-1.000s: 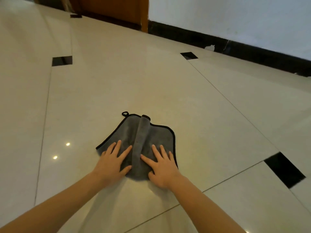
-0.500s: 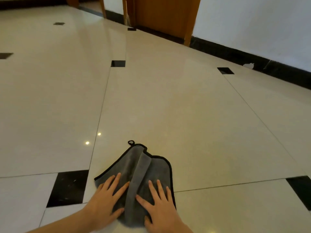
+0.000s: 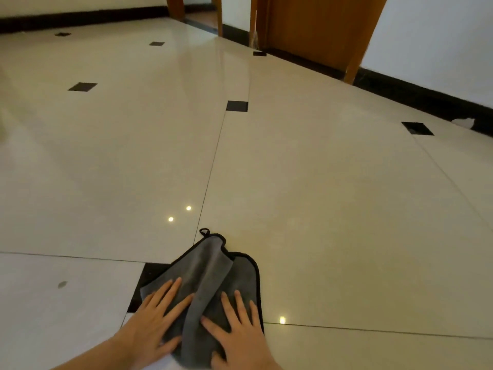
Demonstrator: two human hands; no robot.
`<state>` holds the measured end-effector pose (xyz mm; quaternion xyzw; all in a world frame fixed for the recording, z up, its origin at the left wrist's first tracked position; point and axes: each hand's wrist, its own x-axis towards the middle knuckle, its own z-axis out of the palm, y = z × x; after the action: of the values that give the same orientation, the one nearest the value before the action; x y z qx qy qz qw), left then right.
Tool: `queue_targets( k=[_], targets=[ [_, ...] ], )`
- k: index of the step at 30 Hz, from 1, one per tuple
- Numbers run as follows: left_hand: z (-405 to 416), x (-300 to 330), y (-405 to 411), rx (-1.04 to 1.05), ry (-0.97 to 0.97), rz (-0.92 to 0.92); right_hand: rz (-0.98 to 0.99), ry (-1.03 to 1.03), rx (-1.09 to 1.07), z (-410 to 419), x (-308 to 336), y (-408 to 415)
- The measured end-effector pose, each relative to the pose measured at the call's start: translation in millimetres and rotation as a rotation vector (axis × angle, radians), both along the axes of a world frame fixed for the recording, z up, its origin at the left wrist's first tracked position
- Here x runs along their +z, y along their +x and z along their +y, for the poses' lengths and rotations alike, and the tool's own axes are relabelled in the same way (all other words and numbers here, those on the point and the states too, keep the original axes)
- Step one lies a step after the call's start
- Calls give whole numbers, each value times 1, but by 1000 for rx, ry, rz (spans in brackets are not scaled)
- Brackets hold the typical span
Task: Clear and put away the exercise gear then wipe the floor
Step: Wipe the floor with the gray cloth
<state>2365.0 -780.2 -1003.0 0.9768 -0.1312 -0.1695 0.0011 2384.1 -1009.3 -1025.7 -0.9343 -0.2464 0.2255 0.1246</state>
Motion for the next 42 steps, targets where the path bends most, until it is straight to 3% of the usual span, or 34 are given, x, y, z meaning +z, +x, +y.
queue_targets(
  k=[1,3,6,16,23,31,42],
  targets=[
    [7,5,5,17,75,36,-37,-18,17,6,7,6],
    [23,1,22,60,-78,94,-83,-44,82,17,26,25],
    [46,-4,53,38,-144,2,-92,71,195,36,25,61],
    [52,12,232,154,-4,53,-108,-41,-24,50,21,202],
    [-11,-2,333,282,28,-13,-148,-103,-199,-5,15,281],
    [-111,2,433,233,18,-25,-123,-149,-408,-74,16,353],
    [-161,-1,457,191,18,9,-96,-181,-470,-90,16,358]
  ],
)
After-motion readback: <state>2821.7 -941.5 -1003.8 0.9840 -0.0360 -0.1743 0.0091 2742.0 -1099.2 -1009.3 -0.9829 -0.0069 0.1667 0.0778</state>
